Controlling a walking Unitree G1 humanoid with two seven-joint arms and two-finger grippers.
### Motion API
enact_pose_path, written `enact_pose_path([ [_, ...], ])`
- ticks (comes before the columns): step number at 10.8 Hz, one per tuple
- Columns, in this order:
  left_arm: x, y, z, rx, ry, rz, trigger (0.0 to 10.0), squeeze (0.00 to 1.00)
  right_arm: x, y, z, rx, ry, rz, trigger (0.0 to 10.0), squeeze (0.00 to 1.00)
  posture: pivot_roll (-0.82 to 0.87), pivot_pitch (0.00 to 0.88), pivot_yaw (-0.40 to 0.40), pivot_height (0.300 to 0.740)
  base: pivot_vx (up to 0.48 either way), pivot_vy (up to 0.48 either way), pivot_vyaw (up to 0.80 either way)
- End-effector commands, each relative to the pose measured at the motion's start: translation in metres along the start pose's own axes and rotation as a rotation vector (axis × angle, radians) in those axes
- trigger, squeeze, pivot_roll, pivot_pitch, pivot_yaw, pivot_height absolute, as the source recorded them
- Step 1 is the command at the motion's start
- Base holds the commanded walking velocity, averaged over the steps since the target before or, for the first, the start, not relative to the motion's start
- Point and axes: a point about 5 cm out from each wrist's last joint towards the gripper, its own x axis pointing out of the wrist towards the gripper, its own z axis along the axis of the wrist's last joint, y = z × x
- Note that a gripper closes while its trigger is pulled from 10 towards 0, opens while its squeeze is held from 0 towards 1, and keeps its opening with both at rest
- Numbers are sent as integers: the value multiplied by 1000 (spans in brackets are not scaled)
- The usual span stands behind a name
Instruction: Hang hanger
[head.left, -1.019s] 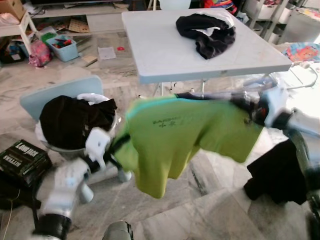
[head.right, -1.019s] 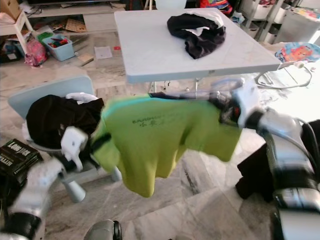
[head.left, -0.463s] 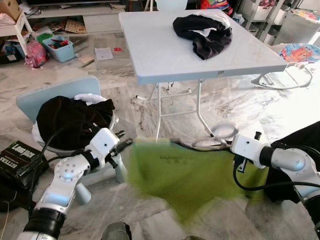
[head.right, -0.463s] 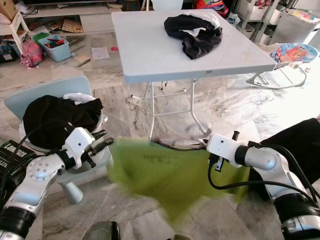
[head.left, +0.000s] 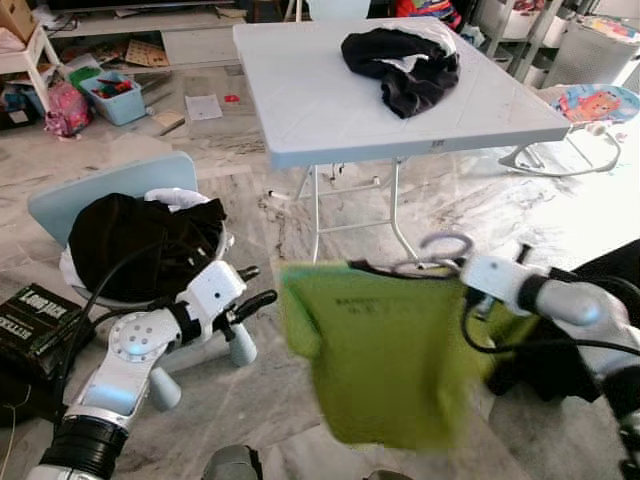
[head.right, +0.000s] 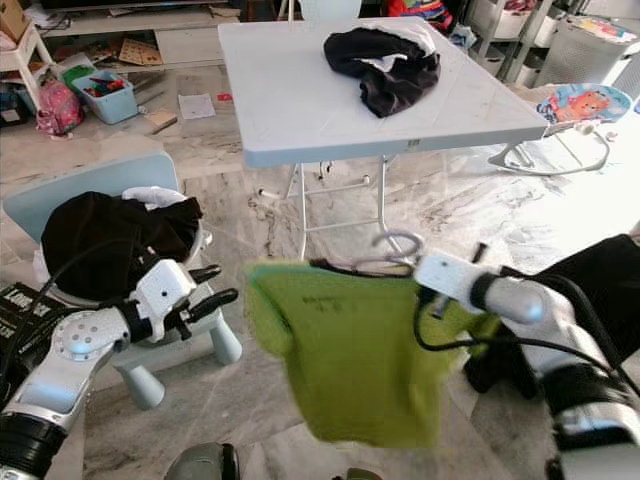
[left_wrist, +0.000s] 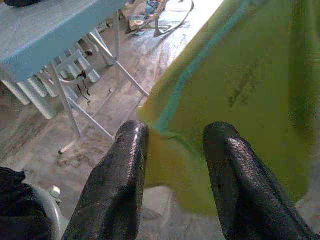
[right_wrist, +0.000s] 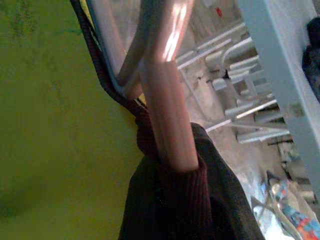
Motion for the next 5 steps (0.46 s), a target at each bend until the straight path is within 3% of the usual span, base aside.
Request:
enact_pose_path([
  [1,0,4,1,14,4,9,10000,0,-3,-12,8,7,-61,-32,10000,0,-86,0,-49,740,0,0,0],
  [3,1,11,0,-18,-13,38,10000,0,-11,-15,21,39,-183,68,10000,0,-91,0,-50,740,0,0,0],
  [5,9,16,8,-44,-53,63,10000,20,-8,-27,29,57,-215,23,10000,0,-98,0,-50,740,0,0,0],
])
